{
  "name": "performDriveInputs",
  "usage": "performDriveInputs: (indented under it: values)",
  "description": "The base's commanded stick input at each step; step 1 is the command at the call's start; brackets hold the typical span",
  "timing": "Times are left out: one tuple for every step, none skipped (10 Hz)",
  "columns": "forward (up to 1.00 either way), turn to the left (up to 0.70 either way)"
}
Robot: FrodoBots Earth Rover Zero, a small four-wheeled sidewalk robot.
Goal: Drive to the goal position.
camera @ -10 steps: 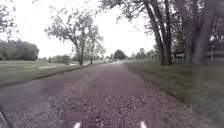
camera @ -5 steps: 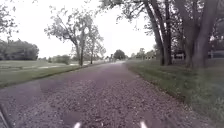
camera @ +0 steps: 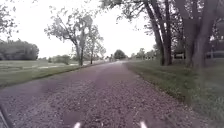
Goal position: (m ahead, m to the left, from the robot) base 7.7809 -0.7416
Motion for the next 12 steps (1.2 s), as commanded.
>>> performDriveInputs:
  values:
    - [0.70,0.00]
    - [0.70,0.00]
    - [0.70,0.00]
    - [0.70,0.00]
    - [0.70,0.00]
    - [0.70,0.00]
    - [0.70,0.00]
    - [0.70,0.00]
    - [0.70,0.00]
    - [0.70,0.00]
    - [0.70,0.00]
    - [0.70,0.00]
